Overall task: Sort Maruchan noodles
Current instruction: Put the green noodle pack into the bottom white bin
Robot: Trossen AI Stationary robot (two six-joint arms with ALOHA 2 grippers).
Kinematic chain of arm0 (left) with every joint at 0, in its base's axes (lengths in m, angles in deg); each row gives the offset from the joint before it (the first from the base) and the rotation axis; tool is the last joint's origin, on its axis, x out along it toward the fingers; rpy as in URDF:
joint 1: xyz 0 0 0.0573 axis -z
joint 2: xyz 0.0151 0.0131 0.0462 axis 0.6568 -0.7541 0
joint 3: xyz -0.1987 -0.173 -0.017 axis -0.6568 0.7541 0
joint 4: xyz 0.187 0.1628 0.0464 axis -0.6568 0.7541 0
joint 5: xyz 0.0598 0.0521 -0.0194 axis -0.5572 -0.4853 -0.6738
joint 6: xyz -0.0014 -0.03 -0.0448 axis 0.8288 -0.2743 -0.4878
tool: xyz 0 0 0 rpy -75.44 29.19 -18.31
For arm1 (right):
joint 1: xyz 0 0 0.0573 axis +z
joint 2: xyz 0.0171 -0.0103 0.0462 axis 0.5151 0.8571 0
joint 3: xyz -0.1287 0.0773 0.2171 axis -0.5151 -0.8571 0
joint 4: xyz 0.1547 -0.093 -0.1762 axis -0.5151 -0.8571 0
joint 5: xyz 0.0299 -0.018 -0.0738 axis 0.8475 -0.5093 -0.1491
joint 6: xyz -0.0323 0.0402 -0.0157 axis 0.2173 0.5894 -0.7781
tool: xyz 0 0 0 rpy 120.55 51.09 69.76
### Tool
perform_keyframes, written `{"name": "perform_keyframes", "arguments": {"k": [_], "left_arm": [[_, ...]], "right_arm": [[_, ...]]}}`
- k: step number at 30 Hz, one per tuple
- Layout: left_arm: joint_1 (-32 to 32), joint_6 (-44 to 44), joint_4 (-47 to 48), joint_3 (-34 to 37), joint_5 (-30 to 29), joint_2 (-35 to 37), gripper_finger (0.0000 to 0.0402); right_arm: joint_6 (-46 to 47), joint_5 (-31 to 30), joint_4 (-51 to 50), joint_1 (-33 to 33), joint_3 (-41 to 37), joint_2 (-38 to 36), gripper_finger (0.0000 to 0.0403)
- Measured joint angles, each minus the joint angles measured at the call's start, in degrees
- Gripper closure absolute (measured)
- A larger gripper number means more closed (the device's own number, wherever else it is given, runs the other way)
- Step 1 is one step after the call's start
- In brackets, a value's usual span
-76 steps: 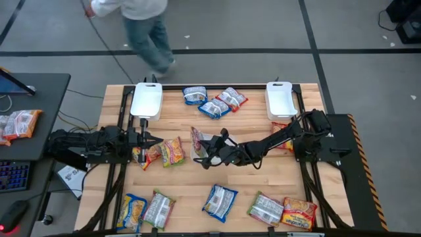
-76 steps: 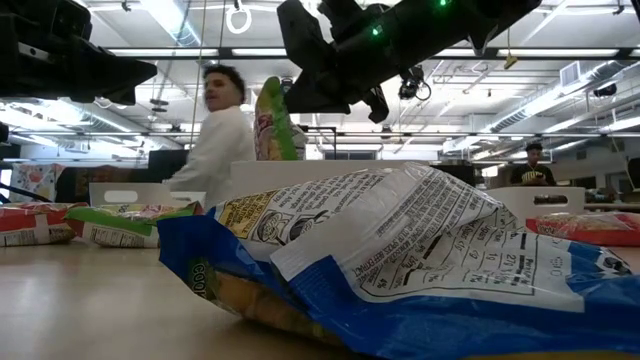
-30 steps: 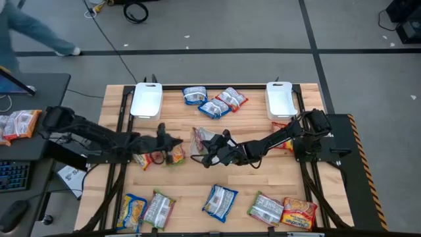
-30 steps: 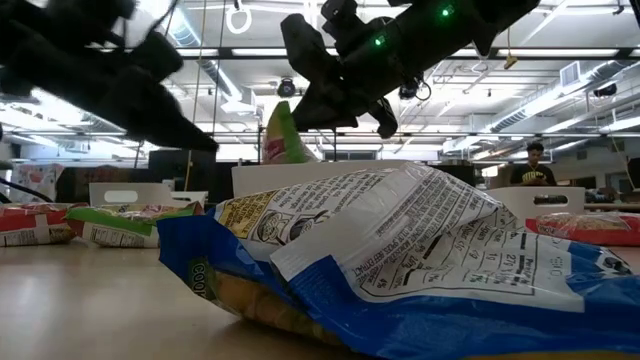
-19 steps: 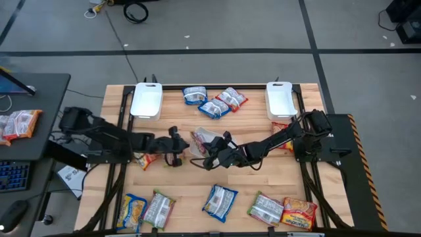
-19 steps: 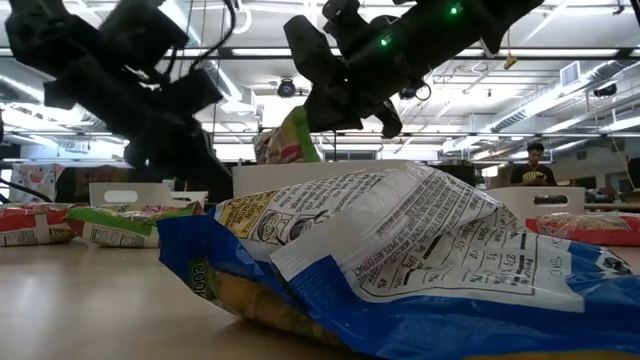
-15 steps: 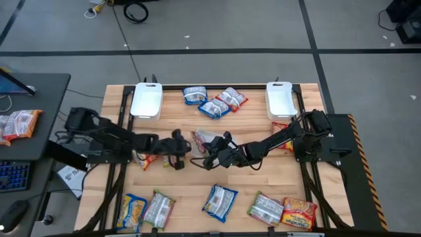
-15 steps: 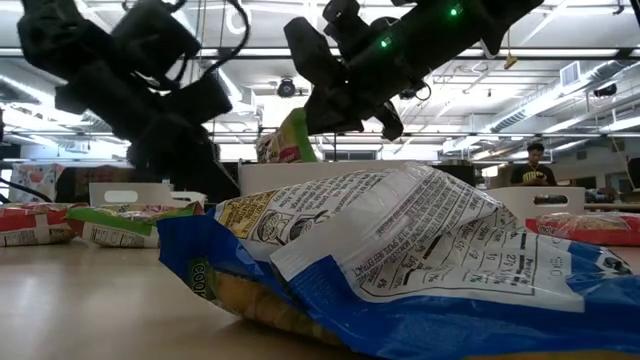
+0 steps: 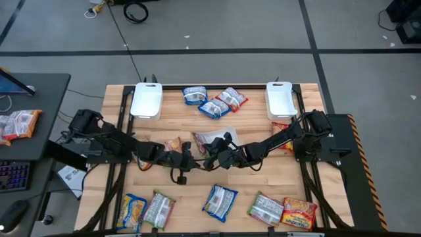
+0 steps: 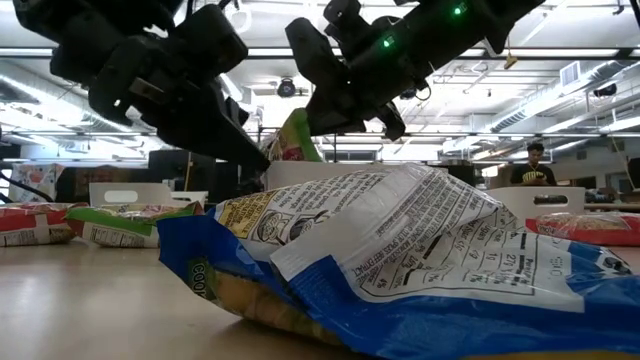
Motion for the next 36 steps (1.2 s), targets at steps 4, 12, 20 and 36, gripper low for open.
{"name": "perform_keyframes", "arguments": {"k": [4, 12, 20, 36], "left_arm": [[0.0, 0.0, 5.0, 0.0, -2.2, 2.6, 0.0395], [-4.5, -4.1, 9.4, 0.0, -19.5, 3.4, 0.0395], [-8.1, -10.0, 4.5, 0.1, -14.9, -3.8, 0.0395], [-6.4, -7.7, 1.9, 0.1, -14.2, -4.8, 0.0395]], "right_arm": [[0.0, -0.1, -0.7, 0.0, 0.0, 0.0, 0.0398], [6.8, 4.6, -2.9, -2.3, 0.0, 0.0, 0.0397], [7.0, 9.5, -3.7, -3.0, 0.0, 0.0, 0.0346], [-12.0, 19.7, -27.6, -4.5, 0.0, -12.3, 0.0213]]}}
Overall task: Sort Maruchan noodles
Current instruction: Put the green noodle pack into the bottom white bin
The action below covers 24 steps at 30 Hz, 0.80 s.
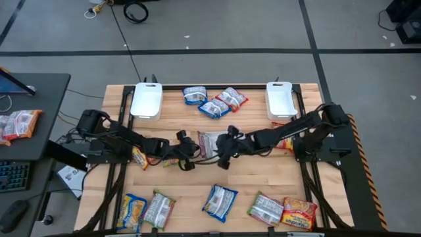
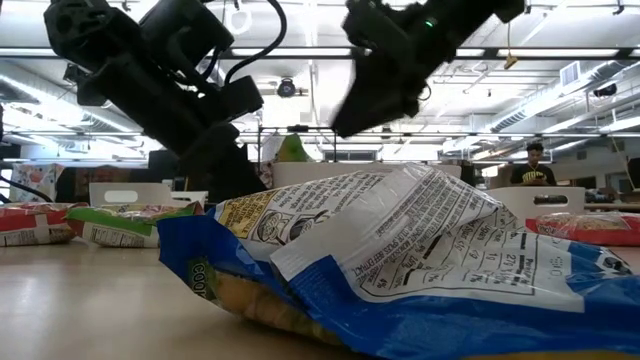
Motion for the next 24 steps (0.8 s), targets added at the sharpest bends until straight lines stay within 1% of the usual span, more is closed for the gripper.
{"name": "perform_keyframes", "arguments": {"k": [3, 5, 6, 11, 16, 18, 24], "left_arm": [[-0.1, -0.2, -0.7, 0.0, 0.0, 0.0, 0.0395], [-0.1, -1.2, -0.8, 0.0, 0.0, 0.0, 0.0395], [-0.1, -1.8, -0.9, 0.0, 0.0, 0.0, 0.0395], [0.0, -3.7, -1.6, 0.0, 0.0, 0.0, 0.0395], [0.0, -4.5, -2.1, 0.0, 1.3, 0.0, 0.0395], [0.0, -4.0, -3.4, 0.0, 2.3, 0.0, 0.0395], [0.1, -1.2, -8.6, 0.1, 4.9, 0.7, 0.0395]], "right_arm": [[-5.5, 0.0, -6.6, -2.0, 0.0, -0.1, 0.0199], [-6.6, 0.3, -7.9, -3.8, 0.0, 1.4, 0.0196], [-6.7, 1.4, -7.6, -4.7, 0.0, 2.6, 0.0196], [-5.4, 9.4, -1.3, -8.3, 0.0, 9.5, 0.0203], [-0.4, 16.8, 4.7, -9.2, 0.0, 12.3, 0.0205], [0.8, 18.2, 6.2, -9.2, 0.0, 12.5, 0.0206], [2.1, 18.7, 7.2, -8.6, 0.0, 12.3, 0.0206]]}}
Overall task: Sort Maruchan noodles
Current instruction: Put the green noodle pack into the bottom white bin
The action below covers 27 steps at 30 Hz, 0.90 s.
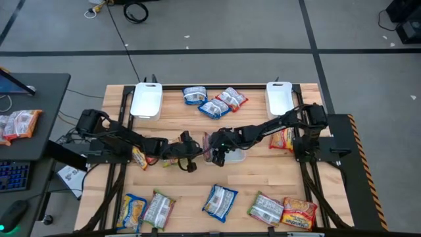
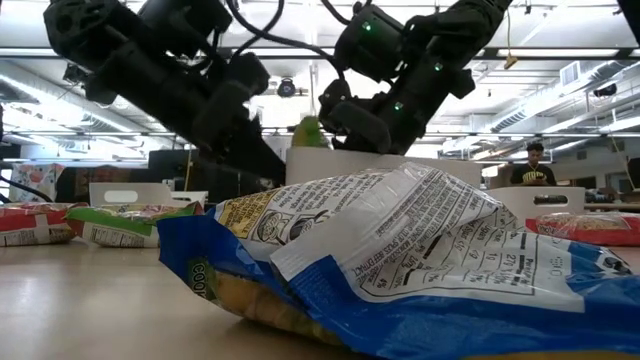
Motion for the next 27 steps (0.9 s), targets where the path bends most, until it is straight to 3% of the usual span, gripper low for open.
{"name": "perform_keyframes", "arguments": {"k": [4, 16, 23, 27], "left_arm": [[0.6, 1.3, 4.0, 0.0, 0.0, 2.5, 0.0395], [3.5, -1.6, 28.8, -0.1, 0.1, 17.9, 0.0395], [8.6, -9.7, 40.1, -0.1, 0.1, 27.9, 0.0395], [12.7, -14.6, 45.3, -0.1, -0.1, 29.0, 0.0395]], "right_arm": [[0.0, -0.1, -0.8, 0.0, 0.0, -0.1, 0.0206], [-1.3, -1.1, -7.0, -0.3, 0.0, -3.1, 0.0206], [-1.4, -10.0, -10.0, 0.0, 0.0, -12.2, 0.0206], [-2.3, -16.6, -9.0, 2.1, 0.0, -17.5, 0.0206]]}}
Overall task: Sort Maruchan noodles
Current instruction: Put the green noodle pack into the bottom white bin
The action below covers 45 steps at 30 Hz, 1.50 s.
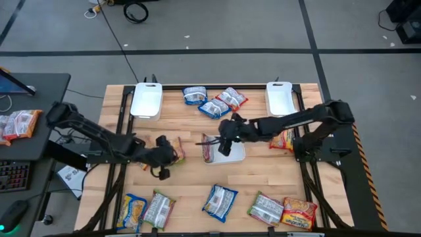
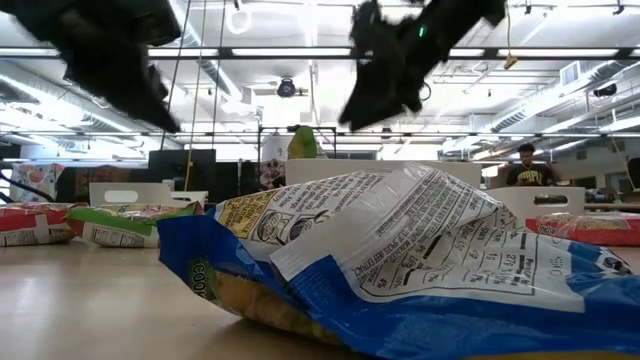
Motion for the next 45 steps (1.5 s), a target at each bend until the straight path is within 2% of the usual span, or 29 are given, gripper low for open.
{"name": "perform_keyframes", "arguments": {"k": [3, 10, 12, 16, 20, 24, 27, 34, 38, 41, 45], "left_arm": [[3.0, -2.8, 2.4, 0.1, -2.8, -1.0, 0.0395], [4.3, -10.1, 13.0, 0.0, -18.2, -5.1, 0.0387], [3.3, -11.5, 15.3, 0.0, -20.1, -6.9, 0.0382], [0.9, -11.3, 15.4, 0.1, -20.0, -11.2, 0.0379], [-1.7, -10.3, 16.2, 0.0, -16.2, -16.2, 0.0378], [-3.6, -10.8, 16.6, -0.3, -11.9, -19.5, 0.0377], [-2.9, -12.0, 15.2, -0.4, -8.5, -19.6, 0.0377], [1.8, -10.3, 13.4, -8.6, 11.3, -17.8, 0.0377], [4.5, -4.9, 15.5, -14.9, 18.9, -17.5, 0.0377], [5.8, -2.7, 23.7, -18.1, 18.6, -17.6, 0.0377], [5.8, -5.9, 36.4, -18.4, 13.7, -17.4, 0.0377]], "right_arm": [[-1.8, -3.7, 2.0, 2.7, 0.1, -1.8, 0.0206], [-3.8, -4.1, 8.6, 9.8, 0.0, 0.9, 0.0206], [-3.8, -4.1, 10.5, 11.5, 0.0, 2.3, 0.0206], [-3.5, -3.9, 11.0, 14.5, 0.0, 3.2, 0.0207], [-4.7, -3.4, 12.5, 17.1, 0.0, 3.0, 0.0207], [-10.6, 2.2, 15.2, 19.8, 0.0, 3.0, 0.0207], [-11.3, 4.3, 17.3, 21.6, 0.0, 3.0, 0.0207], [-9.9, 2.2, 21.1, 26.1, 0.0, 4.1, 0.0207], [-7.3, -2.3, 23.8, 28.4, 0.0, 6.3, 0.0207], [-4.9, -4.0, 26.0, 29.8, 0.0, 9.2, 0.0207], [-1.8, -5.2, 31.2, 31.4, 0.0, 13.9, 0.0207]]}}
